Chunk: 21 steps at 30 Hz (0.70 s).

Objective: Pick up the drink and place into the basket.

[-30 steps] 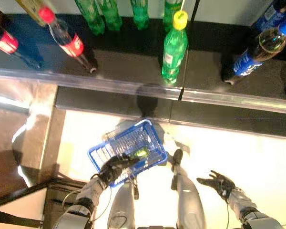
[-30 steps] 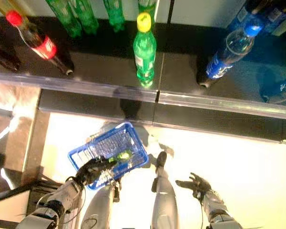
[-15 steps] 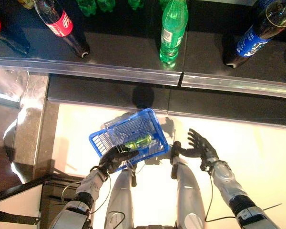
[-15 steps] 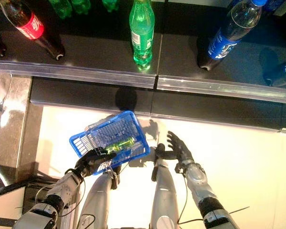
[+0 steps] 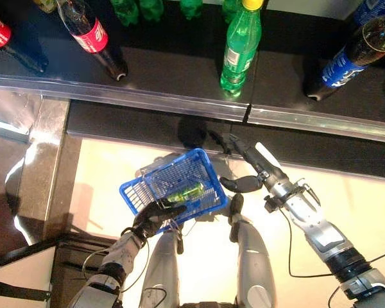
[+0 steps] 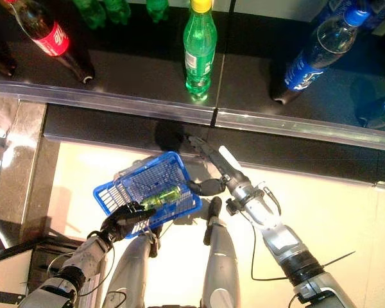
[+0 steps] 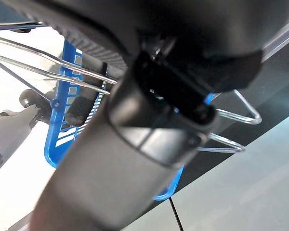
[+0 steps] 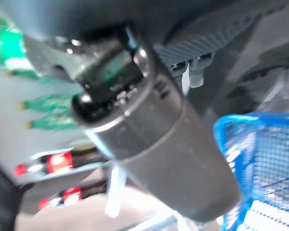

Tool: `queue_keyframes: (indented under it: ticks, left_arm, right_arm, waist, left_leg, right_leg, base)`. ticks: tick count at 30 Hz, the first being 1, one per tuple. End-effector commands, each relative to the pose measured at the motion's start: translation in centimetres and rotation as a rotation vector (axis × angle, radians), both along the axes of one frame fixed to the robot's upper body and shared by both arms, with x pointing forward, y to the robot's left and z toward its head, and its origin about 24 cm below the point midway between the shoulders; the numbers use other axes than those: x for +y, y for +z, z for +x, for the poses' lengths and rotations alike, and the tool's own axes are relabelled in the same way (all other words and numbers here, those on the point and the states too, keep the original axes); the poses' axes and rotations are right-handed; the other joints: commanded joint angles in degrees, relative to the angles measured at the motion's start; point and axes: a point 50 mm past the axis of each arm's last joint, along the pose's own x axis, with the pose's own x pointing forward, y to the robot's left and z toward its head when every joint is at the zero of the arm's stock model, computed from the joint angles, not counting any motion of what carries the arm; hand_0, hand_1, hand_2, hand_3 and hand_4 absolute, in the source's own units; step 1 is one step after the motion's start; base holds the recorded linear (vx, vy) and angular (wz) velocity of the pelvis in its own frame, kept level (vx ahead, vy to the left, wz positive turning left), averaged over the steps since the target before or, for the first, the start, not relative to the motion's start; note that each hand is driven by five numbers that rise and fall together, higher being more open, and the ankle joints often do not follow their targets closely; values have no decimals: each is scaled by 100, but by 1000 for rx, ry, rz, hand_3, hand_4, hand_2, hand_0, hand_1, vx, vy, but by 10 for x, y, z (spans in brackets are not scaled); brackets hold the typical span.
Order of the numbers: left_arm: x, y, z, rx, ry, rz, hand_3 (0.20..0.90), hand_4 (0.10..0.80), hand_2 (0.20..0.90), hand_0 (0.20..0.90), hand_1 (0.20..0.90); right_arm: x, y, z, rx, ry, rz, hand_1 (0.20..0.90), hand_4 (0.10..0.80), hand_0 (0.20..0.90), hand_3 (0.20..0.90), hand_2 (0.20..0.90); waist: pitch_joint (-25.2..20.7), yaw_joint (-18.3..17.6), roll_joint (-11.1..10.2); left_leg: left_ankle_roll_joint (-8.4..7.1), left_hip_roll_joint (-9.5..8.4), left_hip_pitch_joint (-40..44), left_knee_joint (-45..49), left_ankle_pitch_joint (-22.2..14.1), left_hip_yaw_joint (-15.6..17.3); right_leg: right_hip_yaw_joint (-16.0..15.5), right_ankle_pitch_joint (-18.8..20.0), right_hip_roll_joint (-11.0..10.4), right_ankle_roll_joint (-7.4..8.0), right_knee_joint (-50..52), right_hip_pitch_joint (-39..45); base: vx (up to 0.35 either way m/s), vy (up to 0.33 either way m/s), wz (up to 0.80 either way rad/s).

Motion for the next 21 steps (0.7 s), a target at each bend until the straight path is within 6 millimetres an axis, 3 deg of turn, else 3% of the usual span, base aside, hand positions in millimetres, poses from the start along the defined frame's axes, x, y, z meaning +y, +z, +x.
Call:
queue_keyframes:
  ticks: [1, 8, 21]
  left_arm:
    - [26, -13, -37, 7, -10, 16, 200, 100, 300, 300, 300]
    - [25, -16, -38, 18, -12, 8, 200, 100, 300, 300, 300]
    - [20, -22, -46, 42, -9, -9, 200, 100, 300, 300, 300]
  right_arm:
    - [20, 60, -16, -261, 166, 125, 900, 800, 900, 900, 900]
    - [19, 95, -24, -401, 198, 321, 900, 800, 900, 900, 900]
    - [4, 115, -32, -540, 135, 518, 900, 800, 900, 900, 900]
  waist:
    - [-279, 127, 15]
    - [-225, 108, 19]
    - [-203, 91, 77]
  left_leg:
    - [194, -91, -145, -400, 651, -289]
    - [193, -77, -91, -390, 639, -287]
    - [173, -52, 103, -438, 616, -245]
  right_leg:
    - [144, -730, -155, 457, 364, 483]
    - [134, -722, -183, 454, 306, 576]
    - [64, -750, -250, 410, 203, 832]
  base:
    - [0, 0, 0]
    - [0, 0, 0]
    - [11, 4, 0]
